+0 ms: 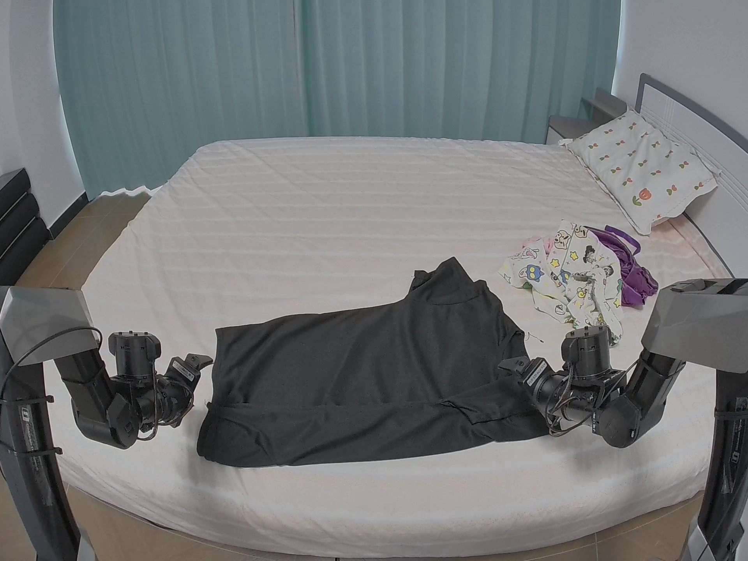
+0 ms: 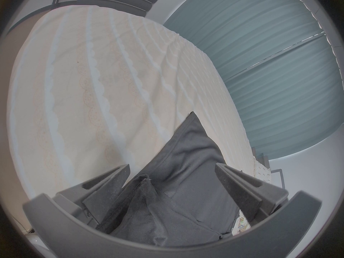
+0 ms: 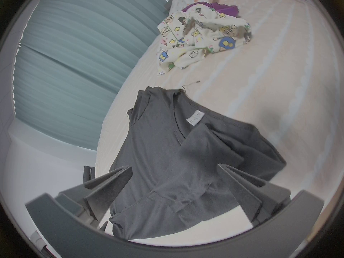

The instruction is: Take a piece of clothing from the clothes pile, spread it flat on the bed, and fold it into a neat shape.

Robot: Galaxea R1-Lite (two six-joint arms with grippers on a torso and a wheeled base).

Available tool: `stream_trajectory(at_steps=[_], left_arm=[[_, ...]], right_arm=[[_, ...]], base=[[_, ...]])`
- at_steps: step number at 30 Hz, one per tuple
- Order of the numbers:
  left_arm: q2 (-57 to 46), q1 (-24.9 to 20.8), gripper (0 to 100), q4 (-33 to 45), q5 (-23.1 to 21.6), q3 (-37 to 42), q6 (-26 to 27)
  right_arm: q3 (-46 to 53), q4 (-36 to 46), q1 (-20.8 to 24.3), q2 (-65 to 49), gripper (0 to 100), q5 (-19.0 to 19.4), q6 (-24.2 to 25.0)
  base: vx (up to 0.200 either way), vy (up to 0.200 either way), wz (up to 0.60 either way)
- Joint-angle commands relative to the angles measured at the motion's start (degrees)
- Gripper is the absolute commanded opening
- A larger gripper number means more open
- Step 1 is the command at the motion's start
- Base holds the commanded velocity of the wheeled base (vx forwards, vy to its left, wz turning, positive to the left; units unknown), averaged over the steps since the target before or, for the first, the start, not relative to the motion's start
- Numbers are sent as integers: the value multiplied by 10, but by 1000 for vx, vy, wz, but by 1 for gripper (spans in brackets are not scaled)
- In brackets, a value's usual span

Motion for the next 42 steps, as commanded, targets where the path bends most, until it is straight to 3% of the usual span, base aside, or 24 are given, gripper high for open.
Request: stream_trajectory(at_steps=[1,9,33,34,37,42], left_arm=[[0,1,100,-1,0,2,3],[6,-1,100,-1,1,2,34],[8,-2,100,-1,4,1,36],[8,-2,100,-2,4,1,36],[8,-2,100,-1,5,1,36],[9,-2,100,-1,6,1,36]], right_arm=[[18,2,25,-13,100,-2,27],[-13,27,59,27,100,-21,27],[-73,55,64,60,100,-43,14],[-75,55,63,61,0,-43,14],[-71,57,65,59,0,-47,15],[-67,59,69,56,0,-106,13]], base=[[0,0,0],[0,0,0],[0,0,0],[0,0,0],[0,0,0],[0,0,0]])
